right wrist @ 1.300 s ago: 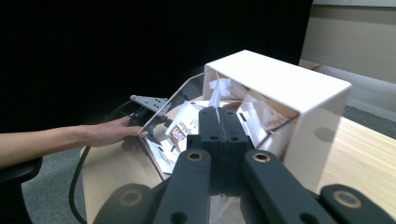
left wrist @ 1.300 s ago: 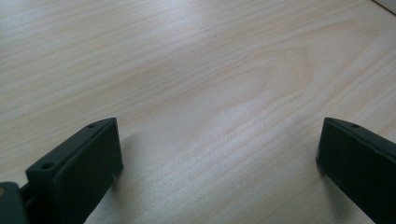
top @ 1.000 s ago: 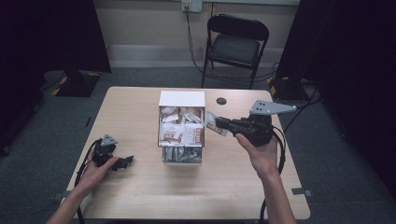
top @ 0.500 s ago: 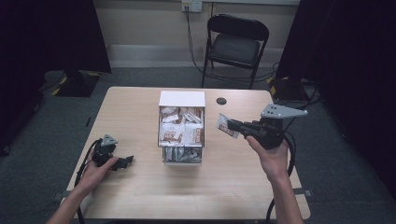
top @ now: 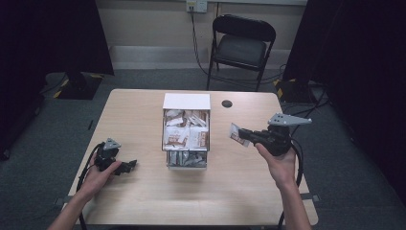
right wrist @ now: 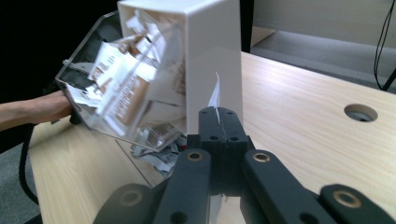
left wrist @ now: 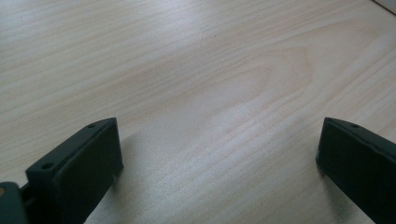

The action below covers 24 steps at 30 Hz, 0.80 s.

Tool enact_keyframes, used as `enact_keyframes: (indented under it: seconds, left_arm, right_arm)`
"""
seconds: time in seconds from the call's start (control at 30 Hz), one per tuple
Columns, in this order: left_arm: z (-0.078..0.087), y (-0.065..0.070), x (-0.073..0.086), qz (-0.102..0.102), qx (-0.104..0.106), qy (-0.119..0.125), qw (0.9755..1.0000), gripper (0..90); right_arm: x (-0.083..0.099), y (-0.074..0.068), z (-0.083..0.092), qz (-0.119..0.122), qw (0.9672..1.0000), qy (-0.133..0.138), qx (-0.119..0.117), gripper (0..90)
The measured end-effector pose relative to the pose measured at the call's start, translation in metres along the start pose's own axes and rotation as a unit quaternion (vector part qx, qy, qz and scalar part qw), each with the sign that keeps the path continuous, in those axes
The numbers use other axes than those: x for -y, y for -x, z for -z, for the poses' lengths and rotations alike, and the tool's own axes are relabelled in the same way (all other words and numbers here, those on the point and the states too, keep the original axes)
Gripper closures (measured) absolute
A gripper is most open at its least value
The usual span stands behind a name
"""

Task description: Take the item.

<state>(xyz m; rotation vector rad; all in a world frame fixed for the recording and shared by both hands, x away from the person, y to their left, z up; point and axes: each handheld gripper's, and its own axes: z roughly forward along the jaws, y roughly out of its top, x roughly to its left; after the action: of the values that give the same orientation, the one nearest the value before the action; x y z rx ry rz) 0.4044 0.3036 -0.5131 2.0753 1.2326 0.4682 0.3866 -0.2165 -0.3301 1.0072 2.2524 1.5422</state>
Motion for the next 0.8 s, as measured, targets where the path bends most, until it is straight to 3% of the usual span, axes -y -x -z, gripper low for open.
enact_keyframes:
  seconds: [0.33,0.57,0.8]
  left_arm:
    - [0.0,0.0,0.0,0.0,0.0,0.0,1.0,0.0]
    - [0.0,0.0,0.0,0.0,0.0,0.0,1.0,0.0]
    - [0.0,0.0,0.0,0.0,0.0,0.0,1.0,0.0]
  right_arm:
    - [0.02,0.015,-0.022,-0.014,0.9993,-0.034,0.008,90.0]
    - [0.028,0.017,-0.039,-0.016,0.9984,-0.055,0.004,90.0]
    - [0.039,0.025,-0.065,-0.016,0.9957,-0.091,0.007,90.0]
